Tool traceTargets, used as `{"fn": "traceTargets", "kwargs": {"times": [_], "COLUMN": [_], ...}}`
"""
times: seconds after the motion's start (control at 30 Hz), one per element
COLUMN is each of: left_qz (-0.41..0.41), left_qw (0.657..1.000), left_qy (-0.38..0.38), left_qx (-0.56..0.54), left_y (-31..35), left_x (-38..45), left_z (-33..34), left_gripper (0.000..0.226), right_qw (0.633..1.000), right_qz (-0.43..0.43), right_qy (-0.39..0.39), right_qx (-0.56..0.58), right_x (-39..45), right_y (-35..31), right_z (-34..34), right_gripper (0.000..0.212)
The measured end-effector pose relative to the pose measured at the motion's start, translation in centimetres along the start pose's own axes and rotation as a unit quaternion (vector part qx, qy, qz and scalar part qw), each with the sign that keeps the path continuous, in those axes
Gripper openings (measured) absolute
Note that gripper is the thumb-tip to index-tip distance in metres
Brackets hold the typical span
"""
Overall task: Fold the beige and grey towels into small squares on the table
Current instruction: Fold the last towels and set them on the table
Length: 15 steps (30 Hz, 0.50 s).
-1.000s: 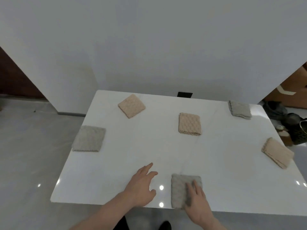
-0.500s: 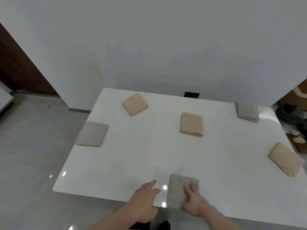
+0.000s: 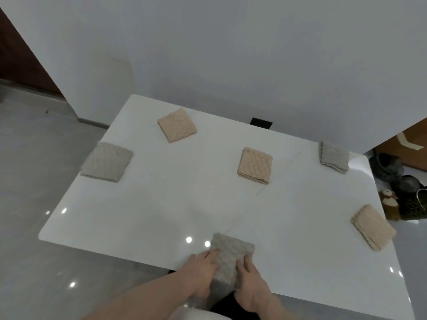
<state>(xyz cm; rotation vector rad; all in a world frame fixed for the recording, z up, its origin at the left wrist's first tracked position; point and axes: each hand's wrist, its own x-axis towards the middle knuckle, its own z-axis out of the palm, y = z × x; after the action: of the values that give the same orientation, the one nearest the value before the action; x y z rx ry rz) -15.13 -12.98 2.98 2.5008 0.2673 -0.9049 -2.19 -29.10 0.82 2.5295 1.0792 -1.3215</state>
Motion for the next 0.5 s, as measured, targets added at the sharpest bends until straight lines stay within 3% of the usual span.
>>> {"fn": "traceTargets", "kwargs": {"times": [0.23,0.37,0.5], "left_qz": [-0.092,-0.162,-0.209], "left_qw": [0.995,0.987,0.978], "left_qy": [-0.037,-0.011,0.01], "left_qx": [0.028,-0.004,0.005], "left_y": [2.1,4.7,7.3], "left_x": [1.7,2.5,3.2], "left_z": [0.2,1.2,0.6], "left_gripper": [0.089,0.097,0.088], "right_qw": [0.994,0.98,0.972], "right_qz": [-0.069,-0.139,-0.167], "right_qy": [-0.047,-0.051,-0.062], "right_qx": [-0.077,-0.129,-0.156], "right_x": [2.1,1.9,1.7], "right_y": [1.3,3.7,4.4], "right_z": [-2.0,-2.5,-4.2], "right_gripper": [0.065,0.076,0.074]}}
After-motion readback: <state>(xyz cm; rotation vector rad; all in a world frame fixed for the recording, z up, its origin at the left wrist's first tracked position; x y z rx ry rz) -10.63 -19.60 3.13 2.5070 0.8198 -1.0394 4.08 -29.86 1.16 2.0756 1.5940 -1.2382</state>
